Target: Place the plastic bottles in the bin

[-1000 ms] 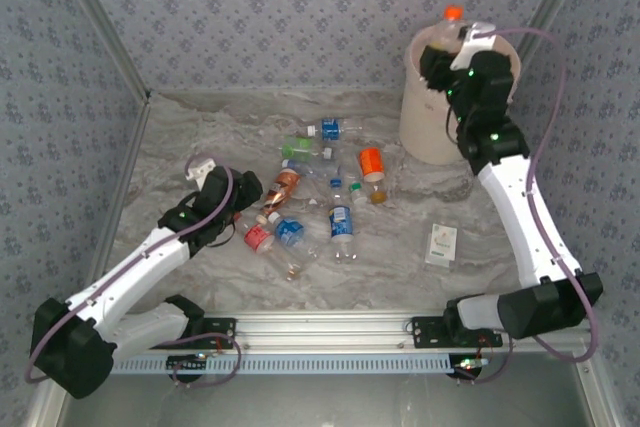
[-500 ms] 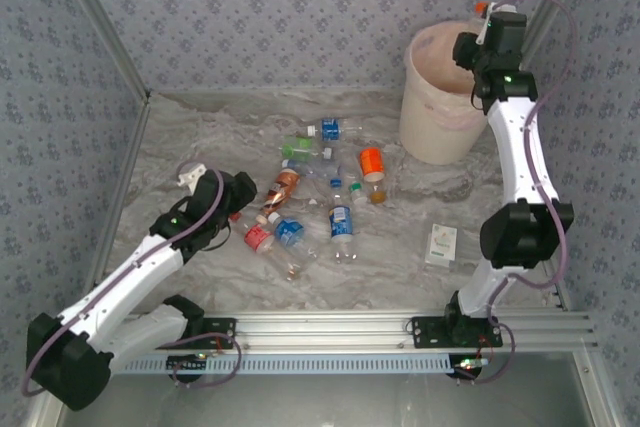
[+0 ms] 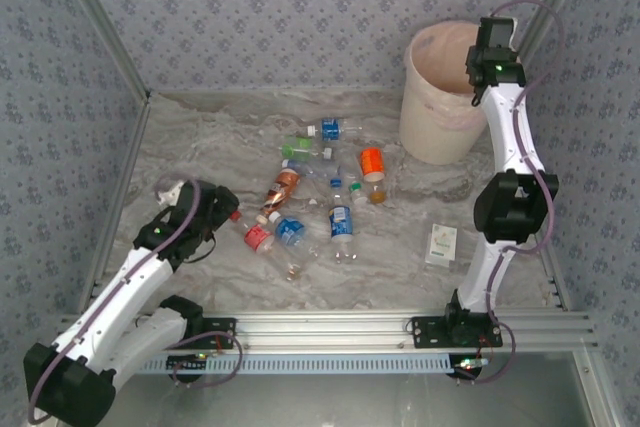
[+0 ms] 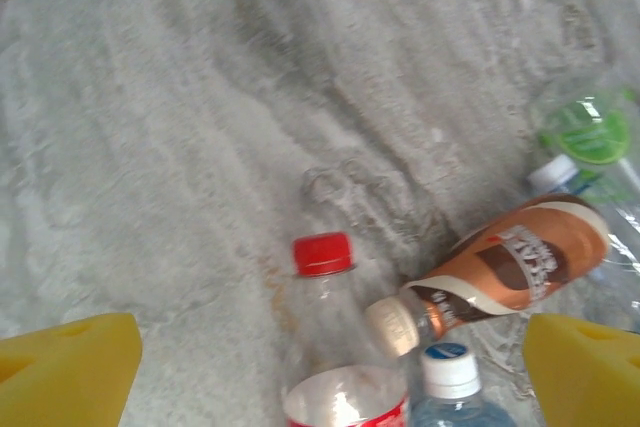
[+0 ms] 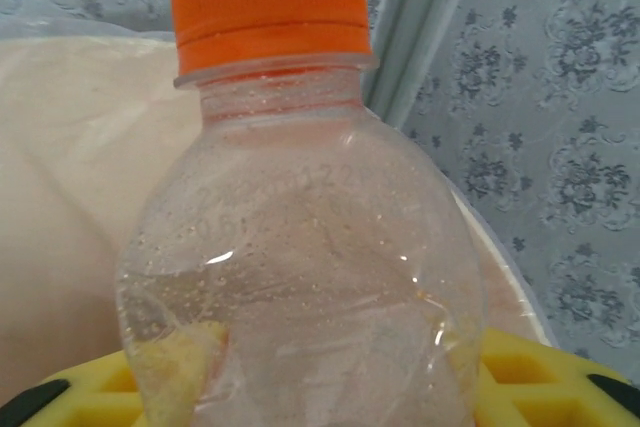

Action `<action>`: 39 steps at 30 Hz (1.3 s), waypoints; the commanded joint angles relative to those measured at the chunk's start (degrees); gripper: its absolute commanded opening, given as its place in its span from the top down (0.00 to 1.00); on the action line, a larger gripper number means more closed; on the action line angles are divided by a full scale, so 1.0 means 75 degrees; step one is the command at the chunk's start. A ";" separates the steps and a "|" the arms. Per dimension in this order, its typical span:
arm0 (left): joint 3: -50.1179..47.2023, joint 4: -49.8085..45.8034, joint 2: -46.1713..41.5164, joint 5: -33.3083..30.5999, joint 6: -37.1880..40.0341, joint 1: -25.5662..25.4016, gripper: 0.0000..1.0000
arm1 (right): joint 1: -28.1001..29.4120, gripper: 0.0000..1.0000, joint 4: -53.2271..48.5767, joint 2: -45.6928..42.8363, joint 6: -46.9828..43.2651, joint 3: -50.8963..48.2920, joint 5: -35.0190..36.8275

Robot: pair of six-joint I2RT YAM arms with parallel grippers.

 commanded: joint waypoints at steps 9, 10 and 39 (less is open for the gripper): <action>-0.0324 -0.0632 0.0181 0.0757 -0.0678 0.0493 0.02 | 0.0102 0.31 -0.0333 0.0339 -0.0242 0.0664 0.1512; -0.0302 -0.0661 0.0219 0.0774 -0.0672 0.0512 0.02 | 0.0108 0.30 -0.0344 0.0339 -0.0243 0.0707 0.1528; 0.0348 0.0623 0.2067 0.1741 -0.0608 0.0559 0.04 | 0.2129 0.00 0.0057 -0.3577 0.0199 -0.2903 -0.1534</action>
